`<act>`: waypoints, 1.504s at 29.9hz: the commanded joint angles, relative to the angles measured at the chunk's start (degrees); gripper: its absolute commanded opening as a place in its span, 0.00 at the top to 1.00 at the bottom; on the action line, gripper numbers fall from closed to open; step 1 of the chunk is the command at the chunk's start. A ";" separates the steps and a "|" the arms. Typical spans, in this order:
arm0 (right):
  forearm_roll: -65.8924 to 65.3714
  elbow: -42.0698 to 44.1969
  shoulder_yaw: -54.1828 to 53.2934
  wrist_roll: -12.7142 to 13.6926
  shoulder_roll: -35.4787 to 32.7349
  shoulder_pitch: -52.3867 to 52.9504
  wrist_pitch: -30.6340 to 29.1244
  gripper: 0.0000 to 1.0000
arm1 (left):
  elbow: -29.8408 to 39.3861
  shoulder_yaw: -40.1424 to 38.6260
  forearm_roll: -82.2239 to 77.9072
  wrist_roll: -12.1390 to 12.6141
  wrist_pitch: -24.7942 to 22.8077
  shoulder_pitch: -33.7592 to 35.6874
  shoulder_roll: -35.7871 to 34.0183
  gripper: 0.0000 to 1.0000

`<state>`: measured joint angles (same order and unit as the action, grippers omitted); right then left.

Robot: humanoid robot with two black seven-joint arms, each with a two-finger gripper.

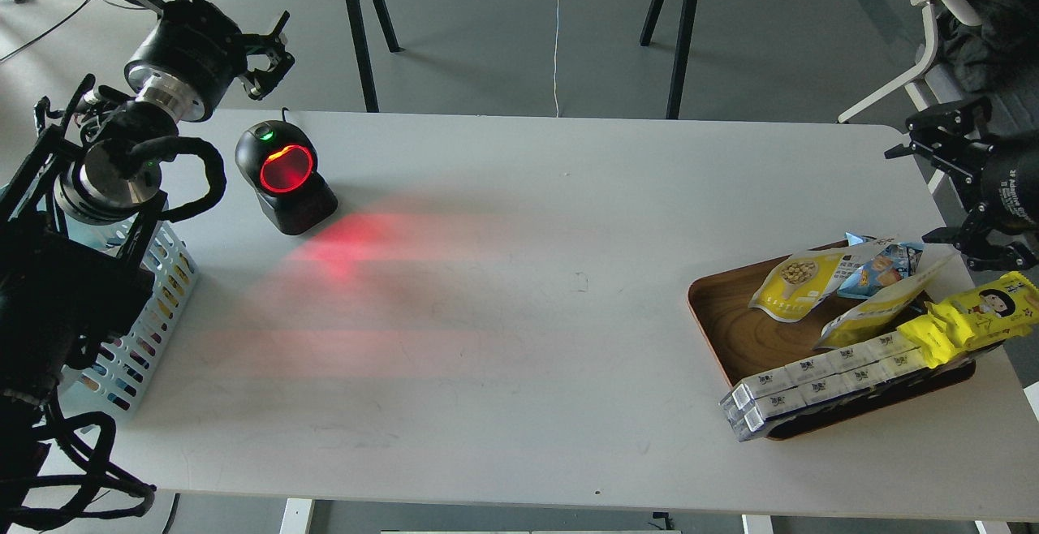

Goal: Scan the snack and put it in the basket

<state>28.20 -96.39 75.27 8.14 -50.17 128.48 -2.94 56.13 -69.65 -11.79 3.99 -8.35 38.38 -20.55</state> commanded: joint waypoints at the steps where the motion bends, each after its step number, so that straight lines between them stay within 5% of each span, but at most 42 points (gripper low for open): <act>1: 0.10 -0.02 -4.60 0.03 -2.04 -3.76 2.23 0.05 | 0.56 -0.05 0.02 -0.04 0.09 -0.05 -0.72 0.00; 20: 1.42 0.15 -18.84 0.91 -1.43 -18.17 9.79 0.16 | 1.26 -0.93 0.02 -0.04 0.62 0.03 -1.60 0.00; 36: 1.51 0.15 -21.13 2.58 -0.37 -20.28 11.73 0.89 | 1.26 -0.93 -0.07 -0.04 0.71 0.21 -1.60 0.00; 45: 1.33 0.15 -21.05 2.58 -0.90 -20.20 11.64 0.96 | 1.26 -0.93 -0.07 -0.04 0.79 0.12 -1.69 0.00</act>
<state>29.57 -96.24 54.17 10.73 -50.94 108.25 8.75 57.40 -70.57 -11.86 3.95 -7.59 38.53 -22.14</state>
